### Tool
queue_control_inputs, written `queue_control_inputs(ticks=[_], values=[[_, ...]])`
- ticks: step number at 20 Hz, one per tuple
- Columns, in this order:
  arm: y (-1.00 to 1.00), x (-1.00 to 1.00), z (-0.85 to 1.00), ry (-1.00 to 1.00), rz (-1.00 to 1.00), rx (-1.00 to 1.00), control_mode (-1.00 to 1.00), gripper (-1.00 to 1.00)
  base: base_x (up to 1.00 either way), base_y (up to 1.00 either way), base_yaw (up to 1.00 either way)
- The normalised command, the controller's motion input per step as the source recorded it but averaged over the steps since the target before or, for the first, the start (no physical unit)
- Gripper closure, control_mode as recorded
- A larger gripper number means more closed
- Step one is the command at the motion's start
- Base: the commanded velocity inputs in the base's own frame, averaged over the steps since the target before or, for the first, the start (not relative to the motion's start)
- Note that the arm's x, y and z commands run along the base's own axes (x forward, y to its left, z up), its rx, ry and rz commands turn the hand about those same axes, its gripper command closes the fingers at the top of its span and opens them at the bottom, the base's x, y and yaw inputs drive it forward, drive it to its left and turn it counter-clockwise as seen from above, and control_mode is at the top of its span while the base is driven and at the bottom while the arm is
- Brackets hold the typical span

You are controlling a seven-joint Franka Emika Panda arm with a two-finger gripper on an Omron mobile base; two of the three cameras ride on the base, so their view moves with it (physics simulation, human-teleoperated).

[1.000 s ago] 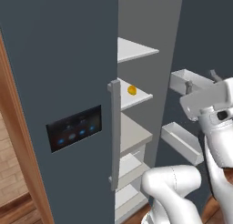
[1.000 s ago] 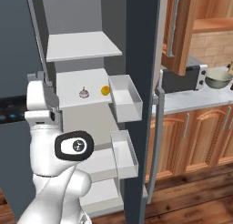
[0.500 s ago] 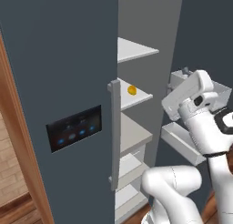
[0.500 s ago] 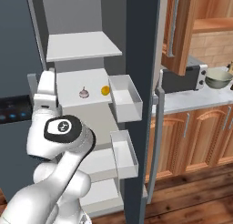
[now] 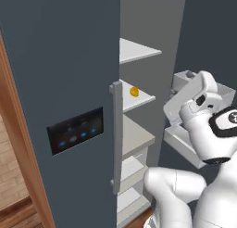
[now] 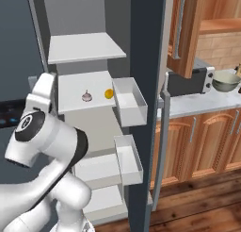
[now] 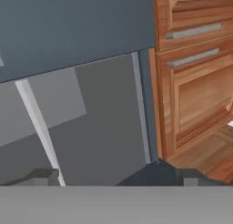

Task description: Retrieve the bottle and the shaker from the cabinet and place them next to the mixing bowl on the counter. Then add garlic from the fridge to the mixing bowl.

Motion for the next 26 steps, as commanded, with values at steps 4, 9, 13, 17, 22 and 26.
queue_control_inputs(ticks=[4, 9, 13, 17, 22, 26], values=[[0.14, -0.06, 0.04, 0.04, -0.01, -0.14, -1.0, -1.0, 0.0, 0.0, 0.0], [0.08, -0.02, 0.05, 0.24, -0.12, -0.13, -1.0, -1.0, 0.0, 0.0, 0.0], [0.0, -0.08, 0.0, 0.28, -0.13, -0.28, -1.0, -1.0, 0.0, 0.0, 0.0], [-0.1, -0.16, 0.0, 0.35, -0.28, -0.51, -1.0, -1.0, 0.0, 0.0, 0.0], [-0.44, -0.33, 0.0, 0.23, -0.37, -0.55, -1.0, -1.0, 0.0, 0.0, 0.0], [-0.49, -0.35, 0.0, 0.03, -0.35, -0.54, -1.0, -1.0, 0.0, 0.0, 0.0]])
